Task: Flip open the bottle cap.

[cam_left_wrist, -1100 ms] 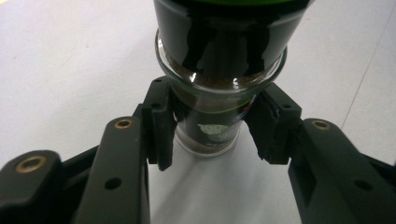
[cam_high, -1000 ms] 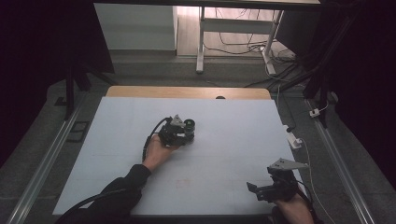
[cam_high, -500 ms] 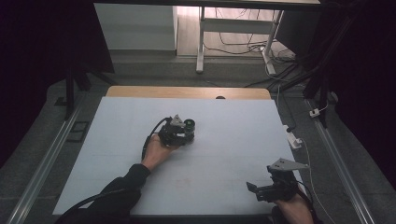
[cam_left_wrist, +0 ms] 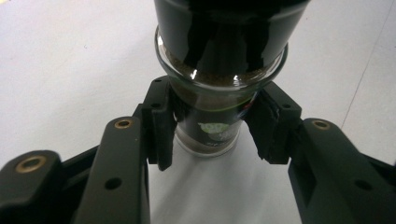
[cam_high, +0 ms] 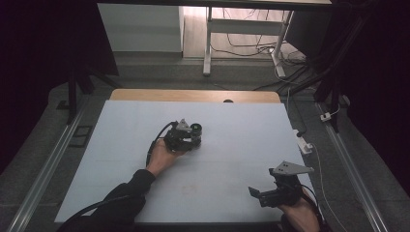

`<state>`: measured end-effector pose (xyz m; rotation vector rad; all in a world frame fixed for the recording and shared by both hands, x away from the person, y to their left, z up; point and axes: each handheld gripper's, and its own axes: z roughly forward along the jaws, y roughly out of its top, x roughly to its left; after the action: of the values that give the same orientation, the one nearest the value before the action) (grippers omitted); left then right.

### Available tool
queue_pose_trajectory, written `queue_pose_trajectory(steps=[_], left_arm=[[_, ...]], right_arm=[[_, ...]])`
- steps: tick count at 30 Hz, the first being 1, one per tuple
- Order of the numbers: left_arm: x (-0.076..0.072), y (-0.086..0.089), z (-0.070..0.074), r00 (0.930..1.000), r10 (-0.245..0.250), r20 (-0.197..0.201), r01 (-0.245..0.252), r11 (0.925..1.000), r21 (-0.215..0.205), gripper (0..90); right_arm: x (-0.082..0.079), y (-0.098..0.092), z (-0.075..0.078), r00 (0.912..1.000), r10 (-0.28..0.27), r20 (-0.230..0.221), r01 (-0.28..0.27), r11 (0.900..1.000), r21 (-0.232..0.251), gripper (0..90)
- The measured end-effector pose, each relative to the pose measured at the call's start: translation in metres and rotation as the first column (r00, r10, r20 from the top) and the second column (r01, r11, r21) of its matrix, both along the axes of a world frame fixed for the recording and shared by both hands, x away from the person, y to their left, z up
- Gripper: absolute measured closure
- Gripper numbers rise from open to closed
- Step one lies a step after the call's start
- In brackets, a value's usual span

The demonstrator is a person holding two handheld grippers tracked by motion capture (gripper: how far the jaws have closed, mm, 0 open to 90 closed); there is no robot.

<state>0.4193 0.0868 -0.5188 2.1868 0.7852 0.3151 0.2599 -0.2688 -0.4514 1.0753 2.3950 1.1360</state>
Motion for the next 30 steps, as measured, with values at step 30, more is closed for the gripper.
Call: queue_pose_trajectory(steps=[30], left_arm=[[0.000, -0.002, 0.000, 0.9999, 0.008, -0.012, -0.008, 0.9999, 0.012, 53.8]], right_arm=[[0.036, 0.068, 0.003, 0.9805, 0.196, 0.005, -0.196, 0.978, 0.066, 0.0]])
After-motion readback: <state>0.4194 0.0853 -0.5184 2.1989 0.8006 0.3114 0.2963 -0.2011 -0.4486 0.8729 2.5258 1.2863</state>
